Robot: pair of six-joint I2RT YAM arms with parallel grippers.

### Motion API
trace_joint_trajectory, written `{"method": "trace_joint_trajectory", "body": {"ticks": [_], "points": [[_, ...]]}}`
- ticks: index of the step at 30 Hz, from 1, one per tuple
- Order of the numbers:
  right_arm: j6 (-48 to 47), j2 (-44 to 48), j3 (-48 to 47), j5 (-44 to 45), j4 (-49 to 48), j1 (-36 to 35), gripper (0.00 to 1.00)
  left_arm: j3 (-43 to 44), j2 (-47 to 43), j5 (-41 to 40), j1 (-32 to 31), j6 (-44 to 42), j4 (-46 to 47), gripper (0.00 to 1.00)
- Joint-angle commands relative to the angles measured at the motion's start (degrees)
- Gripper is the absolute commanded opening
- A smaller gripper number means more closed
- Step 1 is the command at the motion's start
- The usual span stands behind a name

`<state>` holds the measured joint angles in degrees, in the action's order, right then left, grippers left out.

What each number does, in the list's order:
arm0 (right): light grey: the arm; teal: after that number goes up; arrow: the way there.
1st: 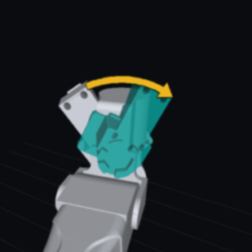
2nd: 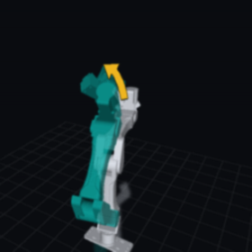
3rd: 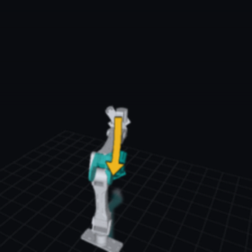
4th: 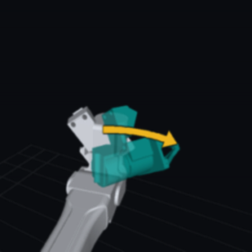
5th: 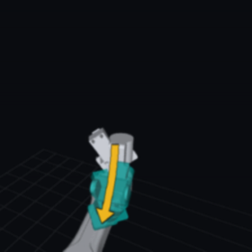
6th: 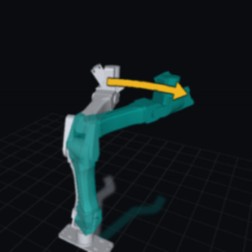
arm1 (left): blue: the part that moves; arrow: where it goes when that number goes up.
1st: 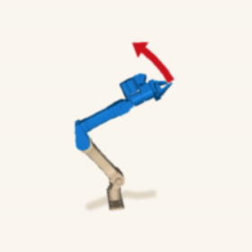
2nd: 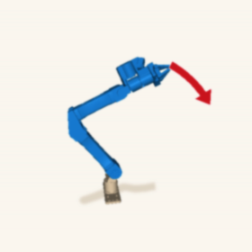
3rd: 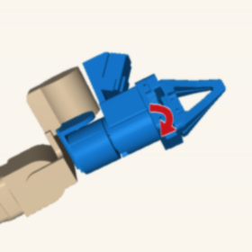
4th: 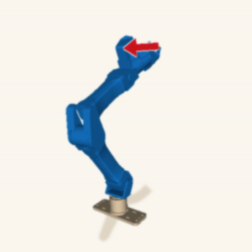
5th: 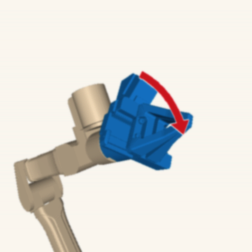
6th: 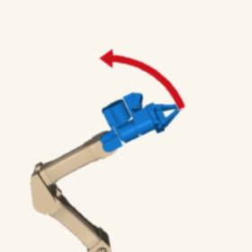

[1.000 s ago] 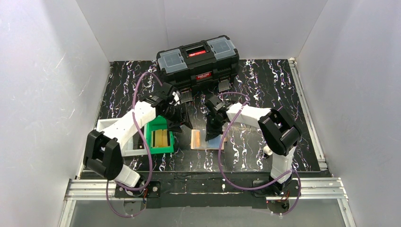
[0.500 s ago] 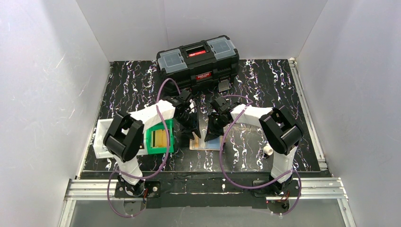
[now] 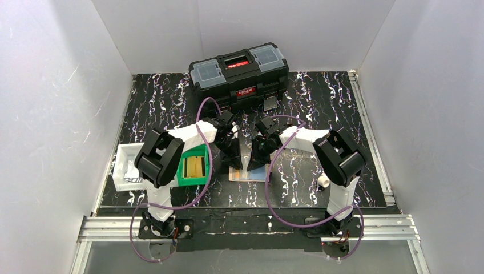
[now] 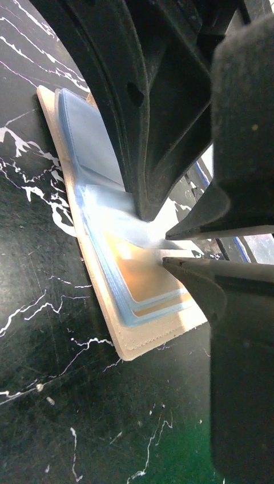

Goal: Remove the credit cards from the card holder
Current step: Remove the credit card from the card holder.

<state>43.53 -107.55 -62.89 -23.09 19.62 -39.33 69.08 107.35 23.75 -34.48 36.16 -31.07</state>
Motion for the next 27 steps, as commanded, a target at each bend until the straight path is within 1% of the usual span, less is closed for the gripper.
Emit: {"method": "trace_joint_trajectory", "body": {"ticks": [1, 3, 4, 5, 10, 12, 16, 18, 21, 24, 25, 27], "points": [[-0.8, 0.3, 1.3, 1.9, 2.1, -0.2, 0.01, 0.6, -0.3, 1.1, -0.5, -0.4, 0.6, 0.13], [-0.8, 1.0, 0.9, 1.9, 2.5, -0.2, 0.03, 0.6, -0.4, 0.7, -0.5, -0.3, 0.6, 0.07], [-0.8, 1.5, 0.5, 2.0, 2.9, -0.1, 0.06, 0.5, -0.6, 0.4, -0.5, -0.1, 0.5, 0.02], [-0.9, 2.0, 0.1, 2.1, 3.3, -0.1, 0.09, 0.4, -0.9, 0.1, -0.5, 0.0, 0.5, 0.0], [-0.7, 7.3, -2.5, 3.7, 5.8, -0.1, 0.35, 0.5, -2.5, -0.3, -0.5, 0.1, 0.1, 0.0], [-1.1, 9.6, -4.3, 5.1, 7.9, 0.0, 0.43, 0.6, -3.1, -0.1, -0.5, -0.1, 0.0, 0.0], [-1.8, 12.6, -6.9, 8.0, 12.1, 0.1, 0.53, 1.0, -3.6, 0.5, -0.6, -0.3, -0.5, 0.0], [-2.1, 13.7, -7.4, 9.4, 13.9, 0.3, 0.55, 1.4, -3.9, 1.2, -0.7, -0.3, -0.4, 0.0], [-2.2, 15.5, -6.5, 10.7, 14.9, 0.8, 0.56, 2.1, -3.9, 2.3, -1.4, -0.4, -0.3, 0.05], [-2.6, 17.6, -5.0, 10.8, 15.2, 1.9, 0.57, 2.9, -3.6, 3.0, -2.5, -0.2, -0.5, 0.14], [-2.6, 18.5, -4.3, 10.9, 15.2, 2.3, 0.58, 3.4, -3.5, 3.1, -2.8, 0.0, -0.4, 0.19], [-2.7, 20.8, -3.1, 11.3, 15.3, 3.2, 0.6, 4.1, -3.1, 3.3, -3.6, 0.2, -0.5, 0.25]]}}
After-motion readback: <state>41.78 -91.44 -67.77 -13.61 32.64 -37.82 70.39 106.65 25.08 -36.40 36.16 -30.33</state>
